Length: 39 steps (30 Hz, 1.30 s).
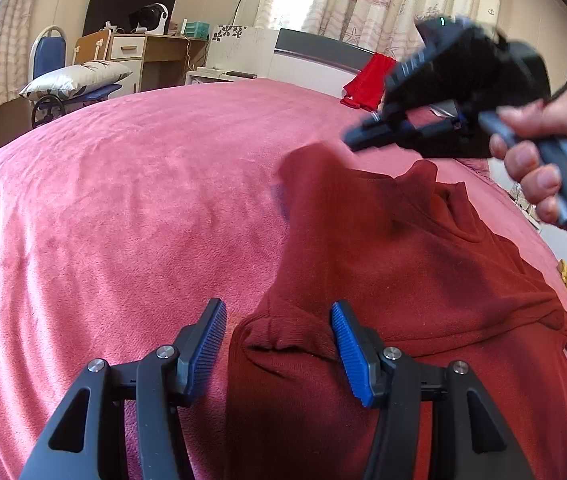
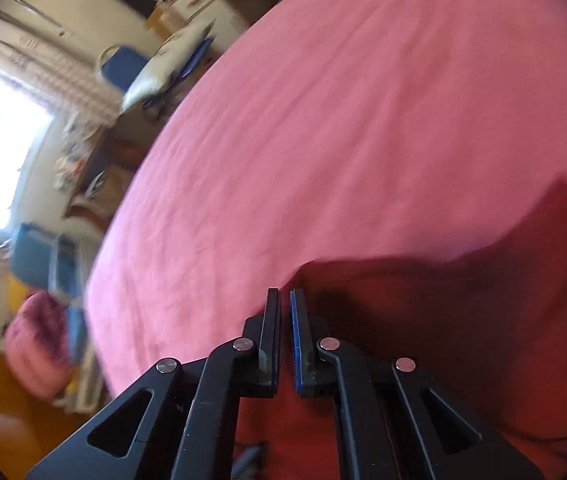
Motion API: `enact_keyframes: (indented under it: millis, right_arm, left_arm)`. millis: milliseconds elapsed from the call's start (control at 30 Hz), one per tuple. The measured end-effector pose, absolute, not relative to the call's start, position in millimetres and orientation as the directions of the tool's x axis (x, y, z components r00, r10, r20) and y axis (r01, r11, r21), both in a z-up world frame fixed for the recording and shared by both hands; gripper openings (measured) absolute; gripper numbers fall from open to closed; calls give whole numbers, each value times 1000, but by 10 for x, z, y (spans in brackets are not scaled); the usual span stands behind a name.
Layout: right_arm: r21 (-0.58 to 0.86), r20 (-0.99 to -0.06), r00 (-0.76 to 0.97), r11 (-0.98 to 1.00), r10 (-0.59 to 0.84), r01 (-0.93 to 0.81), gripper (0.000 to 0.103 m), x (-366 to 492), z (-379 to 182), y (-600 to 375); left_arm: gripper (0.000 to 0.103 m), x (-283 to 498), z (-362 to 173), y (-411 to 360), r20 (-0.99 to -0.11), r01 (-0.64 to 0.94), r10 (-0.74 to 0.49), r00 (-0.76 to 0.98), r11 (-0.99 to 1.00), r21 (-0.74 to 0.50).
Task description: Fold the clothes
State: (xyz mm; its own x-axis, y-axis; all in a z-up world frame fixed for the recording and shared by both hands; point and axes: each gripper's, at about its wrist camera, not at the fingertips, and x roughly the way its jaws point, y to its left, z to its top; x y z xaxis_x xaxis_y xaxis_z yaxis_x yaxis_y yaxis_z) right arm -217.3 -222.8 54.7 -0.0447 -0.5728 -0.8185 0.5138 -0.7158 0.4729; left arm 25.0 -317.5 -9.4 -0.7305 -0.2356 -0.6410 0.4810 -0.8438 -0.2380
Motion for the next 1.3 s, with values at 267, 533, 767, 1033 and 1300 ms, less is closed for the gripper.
enact_keyframes:
  millis: [267, 533, 767, 1033, 1300]
  right_arm:
    - [586, -750, 35, -640, -660, 497, 33, -2284, 576, -2219]
    - [284, -916, -10, -668, -401, 688, 16, -2041, 133, -3084]
    - [421, -733, -218, -682, -644, 598, 21, -2308, 839, -2334]
    - [466, -815, -76, -728, -574, 503, 22, -1923, 352, -749]
    - [538, -743, -376, -828, -554, 156, 20, -2040, 338, 1071]
  left_arm:
    - [56, 248, -94, -3175, -641, 481, -237, -730, -845, -234]
    - [56, 232, -89, -3203, -644, 483, -235, -728, -843, -238]
    - [56, 221, -97, -3227, -649, 484, -234, -724, -842, -237]
    - [58, 178, -75, -3224, -666, 488, -241, -706, -847, -211]
    - [58, 155, 210, -3064, -694, 432, -267, -669, -899, -70]
